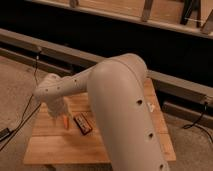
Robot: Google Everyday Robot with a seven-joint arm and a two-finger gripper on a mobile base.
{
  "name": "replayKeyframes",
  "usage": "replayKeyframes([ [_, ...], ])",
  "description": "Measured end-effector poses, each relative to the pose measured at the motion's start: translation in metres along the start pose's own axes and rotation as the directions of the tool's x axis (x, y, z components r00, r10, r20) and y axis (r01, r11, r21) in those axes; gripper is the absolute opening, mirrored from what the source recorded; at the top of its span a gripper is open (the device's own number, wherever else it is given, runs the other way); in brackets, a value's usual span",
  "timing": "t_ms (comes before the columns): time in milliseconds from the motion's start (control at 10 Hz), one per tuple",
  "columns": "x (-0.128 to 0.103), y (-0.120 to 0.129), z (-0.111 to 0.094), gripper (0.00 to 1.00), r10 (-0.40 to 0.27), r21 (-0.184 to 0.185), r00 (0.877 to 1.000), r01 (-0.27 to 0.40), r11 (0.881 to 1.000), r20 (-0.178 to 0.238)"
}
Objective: Drag the pepper across the table
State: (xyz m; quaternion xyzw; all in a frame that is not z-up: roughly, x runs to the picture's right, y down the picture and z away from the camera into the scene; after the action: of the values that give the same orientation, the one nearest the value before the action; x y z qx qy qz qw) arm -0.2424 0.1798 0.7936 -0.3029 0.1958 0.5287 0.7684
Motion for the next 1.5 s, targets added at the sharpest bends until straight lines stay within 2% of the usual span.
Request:
replayKeyframes([
  [300,-0.003,0.019,0.028,0.65,0.002,-0.010,0.999,-0.002,1.000,-0.033],
  [500,-0.003,0.018,0.044,0.65,0.014,0.000,0.999,-0.014,1.000,-0.050],
  [800,-0.004,0.016,0.054,0.65,0.021,0.008,0.998,-0.020,1.000,-0.061],
  [1200,-0.006,0.005,0.059,0.65,0.047,-0.007,0.997,-0.047,0.999,-0.059],
  [1400,-0.005,0.000,0.060,0.58,0.059,-0.013,0.996,-0.060,0.998,-0.060],
  [1500,-0.004,-0.003,0.060,0.48,0.064,-0.018,0.996,-0.065,0.998,-0.059],
])
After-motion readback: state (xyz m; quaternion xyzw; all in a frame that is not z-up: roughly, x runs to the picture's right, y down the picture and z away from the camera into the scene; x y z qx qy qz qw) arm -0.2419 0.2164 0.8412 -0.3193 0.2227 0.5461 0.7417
